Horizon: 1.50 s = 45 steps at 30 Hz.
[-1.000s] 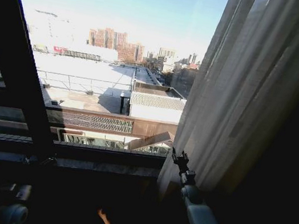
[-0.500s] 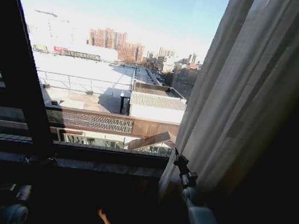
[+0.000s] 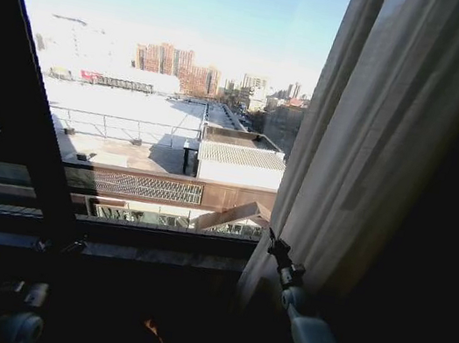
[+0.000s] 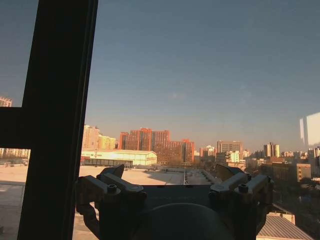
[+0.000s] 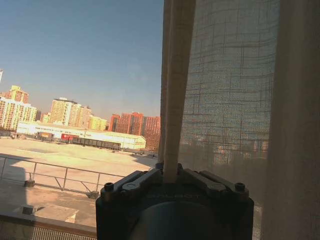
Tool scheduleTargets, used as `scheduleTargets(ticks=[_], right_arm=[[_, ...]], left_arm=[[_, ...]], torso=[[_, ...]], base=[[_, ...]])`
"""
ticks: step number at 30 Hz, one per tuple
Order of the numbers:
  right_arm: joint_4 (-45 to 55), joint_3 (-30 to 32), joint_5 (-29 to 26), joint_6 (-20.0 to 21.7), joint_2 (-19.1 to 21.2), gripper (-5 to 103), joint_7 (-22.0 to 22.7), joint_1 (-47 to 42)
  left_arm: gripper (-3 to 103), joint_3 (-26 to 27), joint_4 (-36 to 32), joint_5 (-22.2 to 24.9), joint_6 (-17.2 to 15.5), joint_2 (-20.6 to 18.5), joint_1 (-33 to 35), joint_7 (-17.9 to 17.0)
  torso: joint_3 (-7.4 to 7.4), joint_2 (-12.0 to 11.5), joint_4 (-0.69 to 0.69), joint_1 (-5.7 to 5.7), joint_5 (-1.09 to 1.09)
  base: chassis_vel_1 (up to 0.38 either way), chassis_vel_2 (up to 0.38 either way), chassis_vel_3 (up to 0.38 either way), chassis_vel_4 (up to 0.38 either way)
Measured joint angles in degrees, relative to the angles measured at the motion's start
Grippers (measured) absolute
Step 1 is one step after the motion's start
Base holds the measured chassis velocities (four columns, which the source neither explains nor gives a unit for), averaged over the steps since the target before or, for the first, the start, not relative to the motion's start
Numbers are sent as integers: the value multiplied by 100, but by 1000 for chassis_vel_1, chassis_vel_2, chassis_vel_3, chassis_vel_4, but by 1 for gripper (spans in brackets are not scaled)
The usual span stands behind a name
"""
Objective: Open the curtains by pulling them apart, changing their state from closed to fully open.
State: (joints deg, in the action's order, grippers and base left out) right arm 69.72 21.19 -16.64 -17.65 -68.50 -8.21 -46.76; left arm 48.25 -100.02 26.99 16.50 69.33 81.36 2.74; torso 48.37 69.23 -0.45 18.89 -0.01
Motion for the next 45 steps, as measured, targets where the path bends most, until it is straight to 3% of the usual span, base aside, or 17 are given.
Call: scheduleTargets(ticks=[25,35,40,43,45], right_arm=[[-146,32,-53,-184,6,0,-129,18],[-220,53,213,-340,-9,0,-236,60],[-291,61,348,-189,3,0,250,123],[-414,126,588,85,38,0,944,229],[-457,157,641,176,65,0,1113,266]], left_arm=[[100,-1,0,0,0,0,0,0],[100,-2,-2,0,0,1,0,3],[100,-2,-1,0,0,0,0,4],[100,3,-1,0,0,0,0,-1],[100,3,-1,0,0,0,0,-1]], torso=[[0,1,-2,-2,2],[0,0,-3,-1,5],[0,0,0,0,-5],[0,0,4,0,2],[0,0,3,0,1]], base=[[-326,-327,329,331],[-192,-189,199,198],[-4,-13,1,2],[73,57,-22,-28],[2,52,-15,5]])
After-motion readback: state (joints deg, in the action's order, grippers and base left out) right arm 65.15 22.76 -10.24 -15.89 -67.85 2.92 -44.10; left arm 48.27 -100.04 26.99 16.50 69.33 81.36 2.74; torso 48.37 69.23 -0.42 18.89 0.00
